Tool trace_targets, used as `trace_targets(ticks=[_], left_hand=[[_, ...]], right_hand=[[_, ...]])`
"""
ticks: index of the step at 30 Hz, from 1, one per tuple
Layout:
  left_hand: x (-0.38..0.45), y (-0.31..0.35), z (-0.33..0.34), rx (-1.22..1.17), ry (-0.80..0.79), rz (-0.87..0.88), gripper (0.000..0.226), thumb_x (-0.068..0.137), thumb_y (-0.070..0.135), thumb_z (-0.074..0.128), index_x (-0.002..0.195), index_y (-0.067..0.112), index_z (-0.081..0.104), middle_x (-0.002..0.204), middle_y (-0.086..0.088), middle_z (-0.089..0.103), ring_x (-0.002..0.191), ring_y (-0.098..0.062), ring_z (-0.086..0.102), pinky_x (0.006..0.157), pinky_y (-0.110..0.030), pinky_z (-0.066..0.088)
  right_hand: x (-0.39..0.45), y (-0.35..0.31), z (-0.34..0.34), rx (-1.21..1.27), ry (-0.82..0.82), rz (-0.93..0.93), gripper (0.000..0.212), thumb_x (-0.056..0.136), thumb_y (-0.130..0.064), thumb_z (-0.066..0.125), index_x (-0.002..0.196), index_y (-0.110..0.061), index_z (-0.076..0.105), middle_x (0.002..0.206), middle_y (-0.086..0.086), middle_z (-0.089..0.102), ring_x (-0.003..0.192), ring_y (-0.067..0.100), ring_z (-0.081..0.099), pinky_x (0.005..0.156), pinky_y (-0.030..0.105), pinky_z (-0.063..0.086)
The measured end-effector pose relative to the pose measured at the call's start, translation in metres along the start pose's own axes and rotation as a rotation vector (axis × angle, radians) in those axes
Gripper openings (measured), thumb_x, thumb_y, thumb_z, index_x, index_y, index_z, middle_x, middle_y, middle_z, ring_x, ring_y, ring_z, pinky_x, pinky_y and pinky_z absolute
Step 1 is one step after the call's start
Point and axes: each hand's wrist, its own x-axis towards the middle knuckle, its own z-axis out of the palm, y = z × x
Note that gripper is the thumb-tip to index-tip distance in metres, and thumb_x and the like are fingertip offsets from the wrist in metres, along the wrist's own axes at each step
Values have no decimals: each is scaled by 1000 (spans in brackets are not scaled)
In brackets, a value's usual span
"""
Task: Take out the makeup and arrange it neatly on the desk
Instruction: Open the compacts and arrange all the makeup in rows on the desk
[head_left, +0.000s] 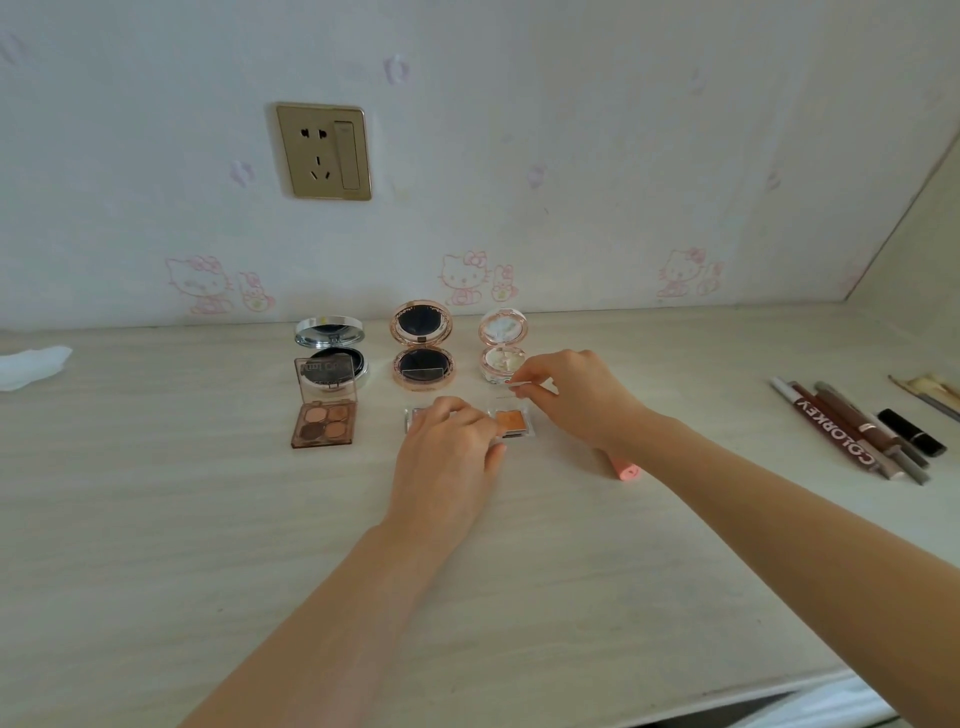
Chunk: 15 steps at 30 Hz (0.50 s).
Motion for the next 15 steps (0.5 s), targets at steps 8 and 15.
trace_targets(ticks=[8, 15], left_hand=[[-1, 2, 2, 43, -7, 48, 20, 91, 24, 59, 95, 15, 76, 99, 7, 71, 104, -18, 53, 91, -34, 45], [-3, 6, 3, 54, -47, 81, 24, 92, 25, 54, 103, 15, 73, 107, 6, 69, 111, -18, 52, 95, -30, 43]], right_hand=[[9, -1, -2, -49, -49, 35, 22, 94, -15, 51, 107, -12, 69, 100, 2, 72, 100, 21, 62, 88, 34, 46], [11, 3, -7, -76, -65, 75, 22, 94, -19, 51, 107, -14, 68, 103, 2, 71, 101, 22, 61, 88, 37, 48]])
